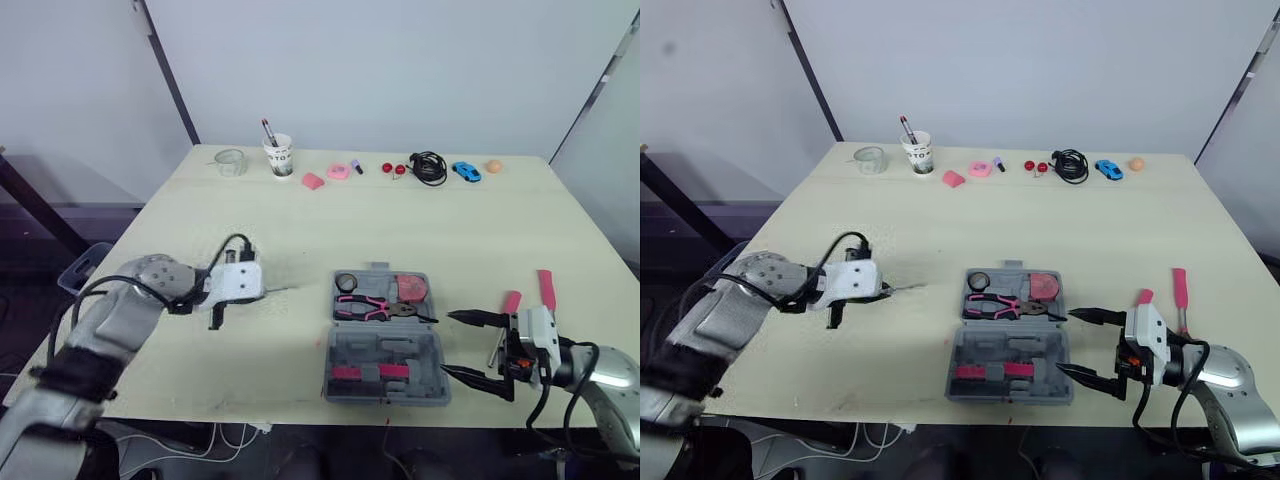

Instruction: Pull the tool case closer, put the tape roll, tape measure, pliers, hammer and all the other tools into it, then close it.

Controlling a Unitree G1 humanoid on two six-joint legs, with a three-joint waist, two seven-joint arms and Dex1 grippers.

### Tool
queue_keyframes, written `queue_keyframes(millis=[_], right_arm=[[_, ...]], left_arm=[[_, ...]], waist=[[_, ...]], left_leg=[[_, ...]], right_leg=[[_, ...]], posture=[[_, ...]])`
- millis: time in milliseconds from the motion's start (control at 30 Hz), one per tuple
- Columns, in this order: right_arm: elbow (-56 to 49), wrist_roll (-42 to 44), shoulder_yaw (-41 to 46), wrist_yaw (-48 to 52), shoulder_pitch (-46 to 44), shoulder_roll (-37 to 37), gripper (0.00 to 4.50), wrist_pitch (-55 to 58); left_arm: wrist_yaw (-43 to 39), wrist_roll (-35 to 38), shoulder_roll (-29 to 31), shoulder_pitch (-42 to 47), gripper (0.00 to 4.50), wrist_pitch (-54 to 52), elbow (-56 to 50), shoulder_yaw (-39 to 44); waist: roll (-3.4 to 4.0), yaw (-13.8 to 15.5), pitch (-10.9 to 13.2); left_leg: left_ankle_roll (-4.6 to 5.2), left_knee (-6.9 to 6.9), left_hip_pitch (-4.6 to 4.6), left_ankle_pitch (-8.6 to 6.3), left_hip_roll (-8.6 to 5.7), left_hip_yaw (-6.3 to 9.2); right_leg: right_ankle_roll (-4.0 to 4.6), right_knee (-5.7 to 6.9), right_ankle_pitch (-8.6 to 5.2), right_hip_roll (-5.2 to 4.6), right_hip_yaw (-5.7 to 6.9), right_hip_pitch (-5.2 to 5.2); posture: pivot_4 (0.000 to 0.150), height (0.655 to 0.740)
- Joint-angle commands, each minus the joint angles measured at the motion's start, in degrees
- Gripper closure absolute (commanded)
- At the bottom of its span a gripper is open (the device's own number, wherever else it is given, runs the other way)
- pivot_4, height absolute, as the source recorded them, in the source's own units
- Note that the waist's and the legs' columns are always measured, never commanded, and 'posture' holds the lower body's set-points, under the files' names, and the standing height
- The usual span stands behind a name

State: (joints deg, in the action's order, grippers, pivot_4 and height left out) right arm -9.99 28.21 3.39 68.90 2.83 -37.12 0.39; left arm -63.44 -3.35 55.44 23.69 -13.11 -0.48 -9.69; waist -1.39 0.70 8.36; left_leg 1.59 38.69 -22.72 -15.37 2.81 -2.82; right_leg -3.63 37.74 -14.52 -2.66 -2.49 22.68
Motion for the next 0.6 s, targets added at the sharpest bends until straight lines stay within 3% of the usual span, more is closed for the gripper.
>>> queue_keyframes(millis=[33, 133, 267, 433, 600], right_arm=[[0.06, 0.57, 1.05, 0.83, -0.47, -0.04, 0.0, -1.74], [0.24, 0.48, 0.85, 0.74, -0.79, 0.1, 0.0, -1.92], [-0.19, 0.46, 0.62, 0.45, -0.7, 0.22, 0.0, -1.8], [-0.91, 0.54, 0.71, -0.03, -0.78, 0.07, 0.0, -1.3], [-3.1, 1.51, 1.0, -1.42, -1.5, -0.09, 0.0, 0.42]], left_arm=[[4.64, 6.76, -2.85, -3.91, 4.46, -28.89, -15.54, 8.35], [9.31, 10.28, -6.81, -6.02, 4.46, -48.52, -23.67, 12.35], [15.03, 11.24, -11.51, -5.76, 4.46, -61.71, -26.93, 15.96], [25.15, 9.97, -18.67, -3.89, 4.46, -74.94, -27.01, 21.1], [32.14, 10.1, -21.65, -4.42, 4.46, -79.08, -24.7, 22.88]], waist=[[0.0, 0.08, 0.0], [0.0, 0.01, -0.01], [0.0, -0.05, 0.0], [-0.02, -0.03, -0.01], [-0.03, -0.23, -0.02]], left_leg=[[0.0, 0.0, 0.03, 0.0, -0.01, 0.0], [0.0, 0.04, 0.04, 0.0, -0.03, 0.03], [0.0, 0.04, 0.04, 0.0, -0.05, 0.06], [0.0, 0.05, 0.06, 0.0, -0.08, 0.1], [-0.01, 0.04, 0.06, 0.0, -0.09, 0.16]], right_leg=[[0.0, 0.0, 0.0, 0.01, -0.01, -0.01], [0.0, 0.06, -0.01, 0.01, -0.02, -0.02], [0.0, 0.06, 0.0, 0.03, -0.02, -0.02], [0.01, 0.06, 0.0, 0.04, -0.03, -0.02], [0.02, 0.06, 0.0, 0.04, -0.04, -0.02]], posture=[[0.15, 0.74], [0.15, 0.74], [0.15, 0.74], [0.15, 0.74], [0.15, 0.74]])
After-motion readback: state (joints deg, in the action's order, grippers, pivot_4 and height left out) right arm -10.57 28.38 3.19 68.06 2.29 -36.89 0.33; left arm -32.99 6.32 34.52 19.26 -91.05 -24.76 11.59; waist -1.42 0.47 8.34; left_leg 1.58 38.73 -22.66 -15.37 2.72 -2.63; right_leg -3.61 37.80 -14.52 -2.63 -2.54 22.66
